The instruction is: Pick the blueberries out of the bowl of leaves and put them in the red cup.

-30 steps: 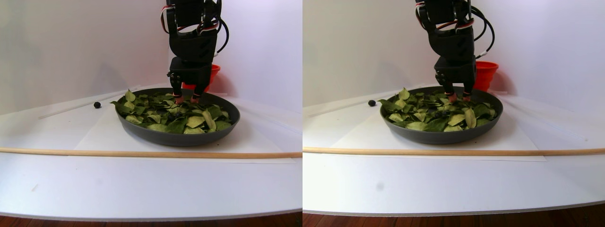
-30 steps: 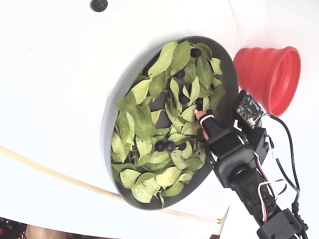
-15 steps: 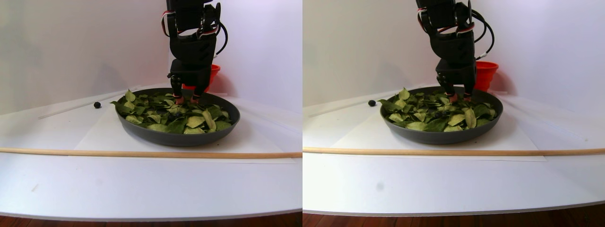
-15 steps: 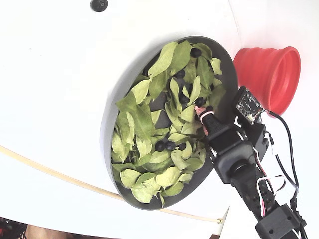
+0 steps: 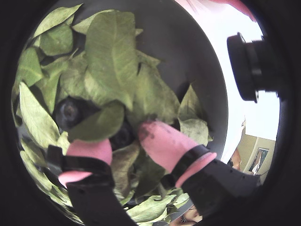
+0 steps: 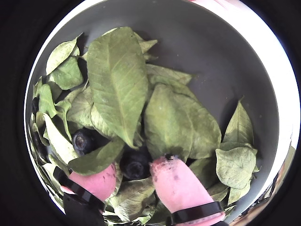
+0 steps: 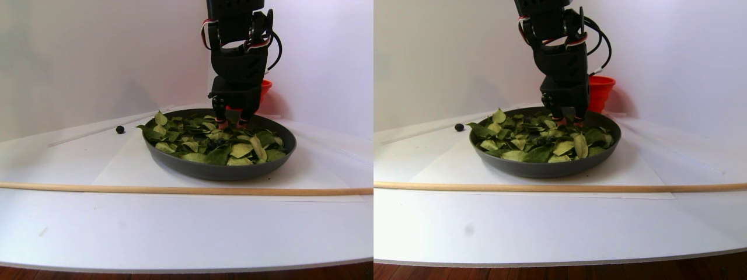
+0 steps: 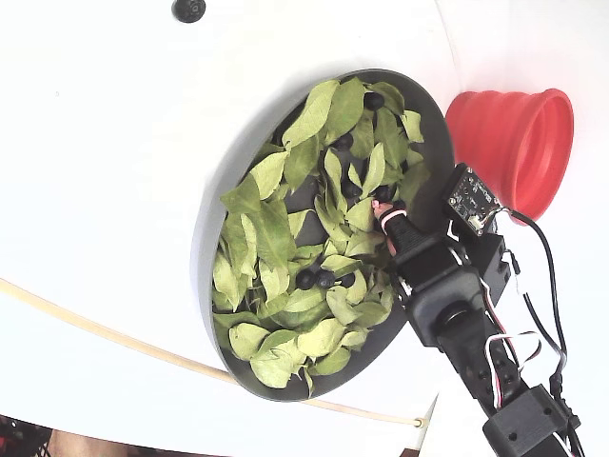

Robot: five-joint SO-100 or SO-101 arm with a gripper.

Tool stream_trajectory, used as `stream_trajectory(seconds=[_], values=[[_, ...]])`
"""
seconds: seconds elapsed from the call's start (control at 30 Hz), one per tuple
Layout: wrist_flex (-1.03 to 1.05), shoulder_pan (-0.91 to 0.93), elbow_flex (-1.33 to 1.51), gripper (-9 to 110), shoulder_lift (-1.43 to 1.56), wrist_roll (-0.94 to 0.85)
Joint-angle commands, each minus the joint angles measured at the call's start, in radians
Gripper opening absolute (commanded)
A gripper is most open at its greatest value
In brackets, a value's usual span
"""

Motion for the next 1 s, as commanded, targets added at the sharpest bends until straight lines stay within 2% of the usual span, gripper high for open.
stream_trajectory(seconds=[0.0,0.97], values=[[-0.015,0.032,-0.038,15,0.012,-0.009],[-0.08,0.008,0.052,11,-0.064,0.043]])
